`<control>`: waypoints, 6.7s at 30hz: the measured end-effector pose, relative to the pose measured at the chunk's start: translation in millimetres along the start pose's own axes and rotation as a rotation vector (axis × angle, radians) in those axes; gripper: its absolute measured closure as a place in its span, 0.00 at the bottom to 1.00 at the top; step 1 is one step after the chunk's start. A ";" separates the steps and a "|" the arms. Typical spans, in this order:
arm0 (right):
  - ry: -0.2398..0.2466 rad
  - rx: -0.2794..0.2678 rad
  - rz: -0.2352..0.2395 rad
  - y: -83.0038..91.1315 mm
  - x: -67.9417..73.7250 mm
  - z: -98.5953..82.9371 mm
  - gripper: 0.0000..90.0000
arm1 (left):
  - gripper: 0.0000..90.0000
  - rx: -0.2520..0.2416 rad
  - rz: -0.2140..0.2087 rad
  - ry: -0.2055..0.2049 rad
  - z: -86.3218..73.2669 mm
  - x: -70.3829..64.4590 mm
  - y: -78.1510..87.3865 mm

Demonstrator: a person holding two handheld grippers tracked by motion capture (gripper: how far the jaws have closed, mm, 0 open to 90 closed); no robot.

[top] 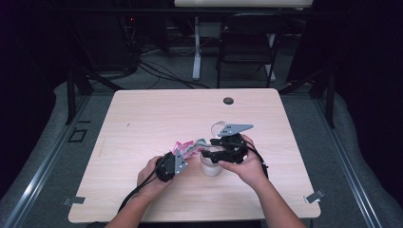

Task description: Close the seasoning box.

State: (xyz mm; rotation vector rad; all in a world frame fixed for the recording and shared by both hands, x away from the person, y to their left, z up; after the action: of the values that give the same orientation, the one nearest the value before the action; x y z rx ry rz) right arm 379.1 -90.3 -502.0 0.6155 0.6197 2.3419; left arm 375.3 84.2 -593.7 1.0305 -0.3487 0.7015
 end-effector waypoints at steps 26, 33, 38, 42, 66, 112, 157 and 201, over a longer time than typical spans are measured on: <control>-0.051 -0.049 0.006 7.0 -5.1 3.7 0.51 | 1.00 -0.129 -0.124 0.320 -17.2 29.3 3.5; -0.066 -0.047 -0.005 5.7 -8.6 3.0 0.52 | 1.00 -0.173 -0.096 0.400 -26.6 47.5 17.2; -0.064 -0.052 0.000 4.2 -8.0 4.4 0.51 | 1.00 -0.182 -0.034 0.437 -39.1 63.5 34.5; -0.063 -0.053 0.005 1.2 -6.3 6.3 0.51 | 1.00 -0.173 0.005 0.473 -52.2 74.4 48.7; -0.037 -0.046 0.034 -14.0 1.0 14.9 0.51 | 1.00 -0.030 0.131 0.599 -135.6 88.6 73.9; -0.026 -0.031 0.019 -19.6 -0.4 13.5 0.51 | 0.55 0.032 0.141 0.684 -163.1 87.4 58.5; -0.013 -0.037 0.001 -16.8 -0.1 12.4 0.51 | 0.48 -0.114 0.067 0.515 -80.0 58.1 64.6; -0.041 -0.141 -0.082 50.6 -23.1 14.4 0.69 | 0.48 -0.149 -0.041 0.407 -35.4 42.5 39.3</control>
State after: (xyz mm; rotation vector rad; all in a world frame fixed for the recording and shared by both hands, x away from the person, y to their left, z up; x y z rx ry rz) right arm 380.3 -136.8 -468.3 0.5620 0.4486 2.2676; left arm 377.9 143.5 -560.7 0.7304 -0.0250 0.8160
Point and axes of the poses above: each handheld gripper's, and its own axes: y roughly backward along the jaws, z roughly out of its top, x roughly to its left, the point moved 6 cm from there along -y, roughly forward along the jaws, and after that the axes turned 10 degrees about -y, right-handed, at the moved point
